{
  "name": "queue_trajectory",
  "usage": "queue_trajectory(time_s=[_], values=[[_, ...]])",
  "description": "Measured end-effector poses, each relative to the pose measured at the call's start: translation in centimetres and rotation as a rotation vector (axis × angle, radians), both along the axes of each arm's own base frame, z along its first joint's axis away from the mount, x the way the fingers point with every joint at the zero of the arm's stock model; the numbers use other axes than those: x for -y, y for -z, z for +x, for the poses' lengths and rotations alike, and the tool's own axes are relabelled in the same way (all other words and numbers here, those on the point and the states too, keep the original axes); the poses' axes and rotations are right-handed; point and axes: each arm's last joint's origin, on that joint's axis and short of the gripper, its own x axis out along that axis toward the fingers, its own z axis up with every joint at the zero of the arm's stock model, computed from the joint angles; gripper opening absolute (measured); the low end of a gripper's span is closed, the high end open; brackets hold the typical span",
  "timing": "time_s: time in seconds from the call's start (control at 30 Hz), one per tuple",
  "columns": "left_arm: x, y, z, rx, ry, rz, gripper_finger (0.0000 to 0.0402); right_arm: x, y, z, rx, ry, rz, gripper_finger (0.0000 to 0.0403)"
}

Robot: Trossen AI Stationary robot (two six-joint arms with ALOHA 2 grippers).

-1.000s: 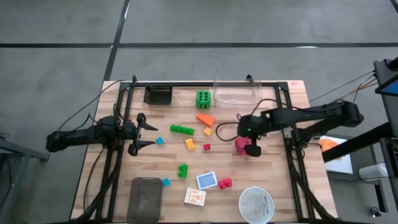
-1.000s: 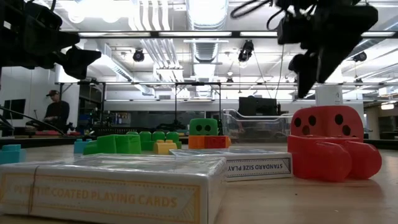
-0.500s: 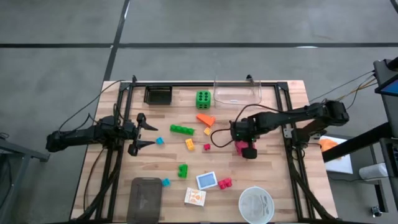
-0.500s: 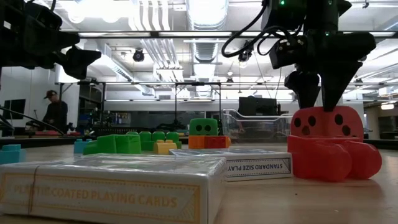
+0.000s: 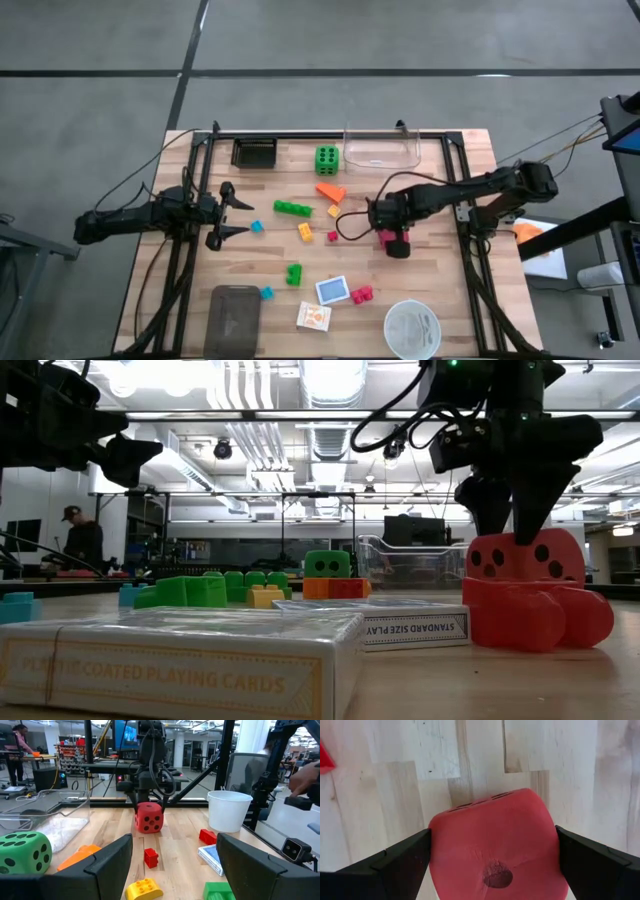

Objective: Pick & Place Toys
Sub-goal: Put the red die into the gray bin

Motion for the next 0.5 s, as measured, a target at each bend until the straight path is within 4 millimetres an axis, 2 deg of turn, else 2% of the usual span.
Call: queue_trajectory(time_s=[0.1,0.3,0.5], values=[[0.0,0.0,0.0,0.000,0.000,0.000,0.0290,-0.4,0.0,0.0,0.002,-0.007,-0.015,0.0366],[0.0,0.0,0.0,0.000,0.000,0.000,0.0290,-0.8,0.0,-0.1,0.003,-0.009,-0.033,0.0280],[0.0,0.0,0.0,0.000,0.000,0.000,0.0290,-0.9,-1.7,-0.7,0.098,-0.004,-0.025,0.0278]])
